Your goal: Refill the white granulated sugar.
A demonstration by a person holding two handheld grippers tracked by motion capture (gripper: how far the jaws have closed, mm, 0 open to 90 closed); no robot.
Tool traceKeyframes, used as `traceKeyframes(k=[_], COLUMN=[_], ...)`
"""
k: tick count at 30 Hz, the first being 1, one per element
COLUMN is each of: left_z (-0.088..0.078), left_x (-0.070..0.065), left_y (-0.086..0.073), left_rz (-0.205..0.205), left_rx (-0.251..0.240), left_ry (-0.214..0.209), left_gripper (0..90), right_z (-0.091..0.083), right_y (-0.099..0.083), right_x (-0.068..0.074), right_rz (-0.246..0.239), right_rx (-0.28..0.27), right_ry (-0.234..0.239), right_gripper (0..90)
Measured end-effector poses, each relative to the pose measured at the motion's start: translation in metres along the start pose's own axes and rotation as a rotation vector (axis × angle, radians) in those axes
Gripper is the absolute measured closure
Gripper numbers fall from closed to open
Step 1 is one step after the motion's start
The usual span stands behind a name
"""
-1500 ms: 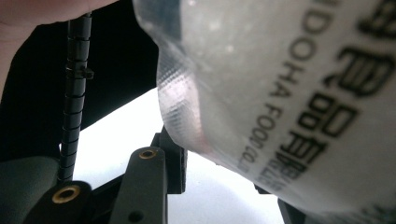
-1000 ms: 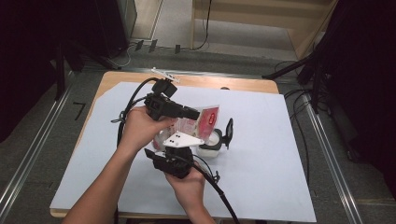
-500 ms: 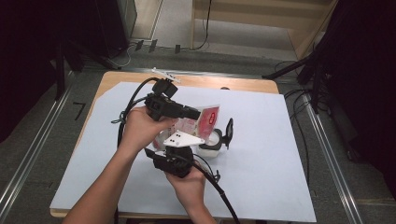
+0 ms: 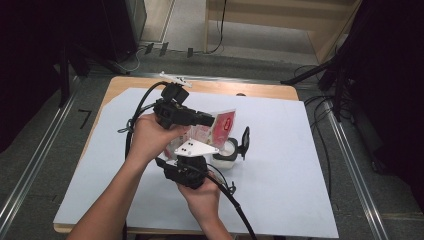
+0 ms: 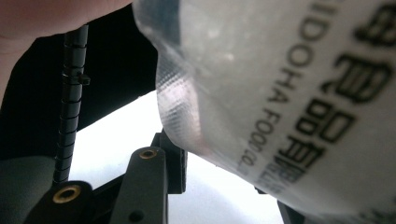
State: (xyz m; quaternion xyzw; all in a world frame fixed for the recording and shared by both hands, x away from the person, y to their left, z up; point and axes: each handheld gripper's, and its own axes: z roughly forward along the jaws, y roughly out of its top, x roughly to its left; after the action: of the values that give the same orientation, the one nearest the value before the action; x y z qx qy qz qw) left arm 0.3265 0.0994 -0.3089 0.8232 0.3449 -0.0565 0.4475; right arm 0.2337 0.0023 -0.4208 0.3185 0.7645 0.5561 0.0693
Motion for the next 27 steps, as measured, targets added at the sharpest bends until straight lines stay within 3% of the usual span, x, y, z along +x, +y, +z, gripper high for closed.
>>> traceKeyframes(k=[27], left_z=[0.0095], left_x=[0.0017], left_y=[0.0001], left_rz=[-0.004], left_rx=[0.019], left_ry=[0.009], left_gripper=[77.5], right_z=[0.0025], right_y=[-0.0024], right_x=[-0.0037], right_rz=[0.048], right_rx=[0.009], right_ry=[0.021], right_gripper=[63.8])
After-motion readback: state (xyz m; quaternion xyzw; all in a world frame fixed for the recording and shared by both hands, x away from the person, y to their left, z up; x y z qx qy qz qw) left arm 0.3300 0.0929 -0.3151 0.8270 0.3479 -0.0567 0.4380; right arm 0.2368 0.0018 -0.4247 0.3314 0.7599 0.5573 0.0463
